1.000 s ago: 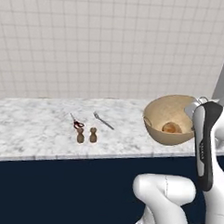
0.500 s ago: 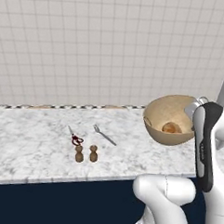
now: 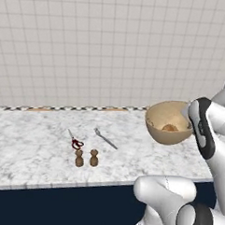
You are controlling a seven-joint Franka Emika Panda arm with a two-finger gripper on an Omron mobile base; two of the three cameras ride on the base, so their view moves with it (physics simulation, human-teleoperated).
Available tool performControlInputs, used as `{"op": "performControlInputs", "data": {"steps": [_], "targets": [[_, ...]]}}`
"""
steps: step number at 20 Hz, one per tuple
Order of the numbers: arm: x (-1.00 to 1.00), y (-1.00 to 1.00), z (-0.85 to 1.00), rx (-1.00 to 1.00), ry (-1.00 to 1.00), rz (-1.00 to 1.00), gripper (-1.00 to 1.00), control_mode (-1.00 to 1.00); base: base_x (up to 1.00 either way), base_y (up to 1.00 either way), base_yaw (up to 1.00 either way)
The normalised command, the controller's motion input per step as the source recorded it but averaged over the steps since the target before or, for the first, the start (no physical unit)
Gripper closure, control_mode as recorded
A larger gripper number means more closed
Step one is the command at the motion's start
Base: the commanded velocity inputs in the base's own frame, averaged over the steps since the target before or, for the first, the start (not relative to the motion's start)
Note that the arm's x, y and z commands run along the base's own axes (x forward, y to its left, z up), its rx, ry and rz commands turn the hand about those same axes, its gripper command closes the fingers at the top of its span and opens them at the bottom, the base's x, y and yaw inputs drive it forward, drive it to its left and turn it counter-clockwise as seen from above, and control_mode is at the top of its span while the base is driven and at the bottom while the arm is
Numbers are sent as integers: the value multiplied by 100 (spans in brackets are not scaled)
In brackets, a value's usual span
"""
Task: Open the cabinet, pick up the bread from the cabinet and place it in the basket. Then move the basket to the dining counter.
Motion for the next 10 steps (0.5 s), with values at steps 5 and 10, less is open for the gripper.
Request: {"op": "performControlInputs", "data": {"steps": [5,10], "targets": [[100,-39,-56,8,12,8,100,-100,0,0,0],[91,-38,-14,10,0,11,100,-100,0,0,0]]}}
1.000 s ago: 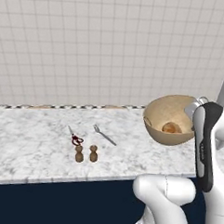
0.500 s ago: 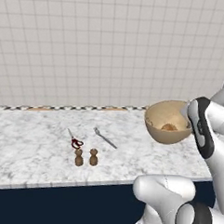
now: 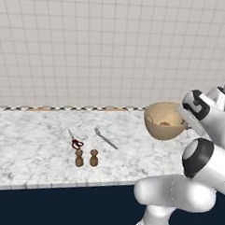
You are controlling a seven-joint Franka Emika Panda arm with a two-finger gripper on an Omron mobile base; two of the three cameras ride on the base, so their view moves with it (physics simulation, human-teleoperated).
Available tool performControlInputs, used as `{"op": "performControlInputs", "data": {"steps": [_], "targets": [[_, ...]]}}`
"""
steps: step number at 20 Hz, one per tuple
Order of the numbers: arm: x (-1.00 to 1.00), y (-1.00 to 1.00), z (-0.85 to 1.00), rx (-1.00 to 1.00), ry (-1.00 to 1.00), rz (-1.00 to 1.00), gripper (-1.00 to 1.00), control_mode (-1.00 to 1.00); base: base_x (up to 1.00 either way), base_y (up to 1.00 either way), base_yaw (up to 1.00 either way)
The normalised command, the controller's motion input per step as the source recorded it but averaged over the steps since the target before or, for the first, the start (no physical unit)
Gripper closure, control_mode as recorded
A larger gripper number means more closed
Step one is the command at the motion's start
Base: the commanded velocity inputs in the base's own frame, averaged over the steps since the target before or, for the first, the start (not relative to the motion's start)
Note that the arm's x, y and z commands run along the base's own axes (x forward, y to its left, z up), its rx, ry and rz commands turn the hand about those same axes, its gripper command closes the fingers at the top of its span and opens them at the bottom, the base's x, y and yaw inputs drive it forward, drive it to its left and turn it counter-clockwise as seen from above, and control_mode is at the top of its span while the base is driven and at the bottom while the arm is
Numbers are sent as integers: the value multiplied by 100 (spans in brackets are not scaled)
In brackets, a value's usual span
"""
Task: Open the cabinet, pick up the bread from the cabinet and place it in the basket. Then move the basket to the dining counter.
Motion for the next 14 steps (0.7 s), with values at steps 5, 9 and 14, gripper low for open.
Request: {"op": "performControlInputs", "data": {"steps": [5,9,14], "targets": [[43,-11,-6,1,-4,2,100,-100,0,0,0],[36,-1,-27,0,0,0,100,-100,0,0,0],[17,0,-62,-6,-5,0,100,-100,0,0,0]]}}
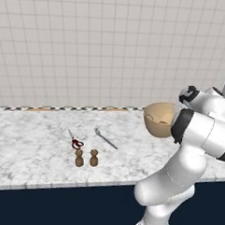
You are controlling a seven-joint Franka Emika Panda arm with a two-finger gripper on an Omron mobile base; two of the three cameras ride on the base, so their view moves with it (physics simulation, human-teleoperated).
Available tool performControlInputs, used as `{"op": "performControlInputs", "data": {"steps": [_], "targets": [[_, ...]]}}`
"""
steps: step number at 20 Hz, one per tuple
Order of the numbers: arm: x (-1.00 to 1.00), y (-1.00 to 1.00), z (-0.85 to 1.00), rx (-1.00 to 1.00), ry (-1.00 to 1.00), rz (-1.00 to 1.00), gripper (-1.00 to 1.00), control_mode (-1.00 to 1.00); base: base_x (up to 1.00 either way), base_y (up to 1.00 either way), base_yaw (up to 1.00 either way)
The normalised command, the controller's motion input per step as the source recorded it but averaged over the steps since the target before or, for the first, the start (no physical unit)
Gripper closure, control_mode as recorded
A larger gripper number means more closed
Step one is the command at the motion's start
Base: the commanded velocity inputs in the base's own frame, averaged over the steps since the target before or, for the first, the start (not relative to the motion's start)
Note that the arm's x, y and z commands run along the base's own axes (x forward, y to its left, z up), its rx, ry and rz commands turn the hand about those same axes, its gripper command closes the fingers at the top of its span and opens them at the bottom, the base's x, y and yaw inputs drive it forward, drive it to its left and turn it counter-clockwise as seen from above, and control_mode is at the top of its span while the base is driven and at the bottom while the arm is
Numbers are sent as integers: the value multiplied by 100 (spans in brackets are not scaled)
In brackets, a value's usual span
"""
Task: Open the cabinet, pick up the bread from the cabinet and place it in the basket. Then move the basket to the dining counter.
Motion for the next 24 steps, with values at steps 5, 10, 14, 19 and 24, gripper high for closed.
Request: {"op": "performControlInputs", "data": {"steps": [5,10,14,19,24], "targets": [[12,0,-65,-6,-1,0,100,-100,0,0,0],[3,0,-51,-3,0,0,100,-100,0,0,0],[-16,13,-2,0,-15,0,-100,-100,0,0,0],[-56,43,19,0,-41,9,-100,-100,0,0,0],[-70,51,68,0,-28,13,-100,-100,0,0,0]]}}
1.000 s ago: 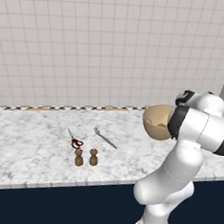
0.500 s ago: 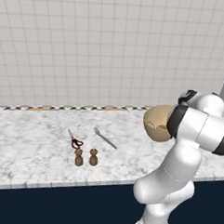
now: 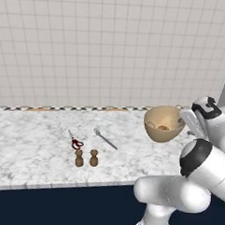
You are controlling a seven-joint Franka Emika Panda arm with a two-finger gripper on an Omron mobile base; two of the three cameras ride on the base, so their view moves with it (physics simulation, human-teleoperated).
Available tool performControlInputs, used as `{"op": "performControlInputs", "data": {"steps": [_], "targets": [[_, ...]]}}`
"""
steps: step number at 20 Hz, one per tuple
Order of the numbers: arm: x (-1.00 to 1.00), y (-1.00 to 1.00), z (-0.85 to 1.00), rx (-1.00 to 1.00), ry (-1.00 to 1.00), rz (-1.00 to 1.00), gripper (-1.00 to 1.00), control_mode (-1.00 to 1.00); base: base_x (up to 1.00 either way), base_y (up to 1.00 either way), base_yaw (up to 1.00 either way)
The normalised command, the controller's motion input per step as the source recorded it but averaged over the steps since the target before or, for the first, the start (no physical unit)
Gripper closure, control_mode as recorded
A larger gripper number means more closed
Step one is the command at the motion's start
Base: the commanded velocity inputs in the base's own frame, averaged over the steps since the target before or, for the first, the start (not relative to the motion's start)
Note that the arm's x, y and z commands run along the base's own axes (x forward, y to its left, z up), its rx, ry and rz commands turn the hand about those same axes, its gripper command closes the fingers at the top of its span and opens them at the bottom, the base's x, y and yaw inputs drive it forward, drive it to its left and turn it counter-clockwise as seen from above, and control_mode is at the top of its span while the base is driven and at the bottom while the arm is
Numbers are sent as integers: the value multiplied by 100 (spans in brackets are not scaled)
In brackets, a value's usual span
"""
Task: Open the cabinet, pick up the bread from the cabinet and place it in the basket. Then move the basket to the dining counter.
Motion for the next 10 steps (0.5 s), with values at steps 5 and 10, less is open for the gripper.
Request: {"op": "performControlInputs", "data": {"steps": [5,10], "targets": [[-76,25,100,0,-2,16,-100,-100,0,0,0],[-45,45,96,0,0,22,-100,-100,0,0,0]]}}
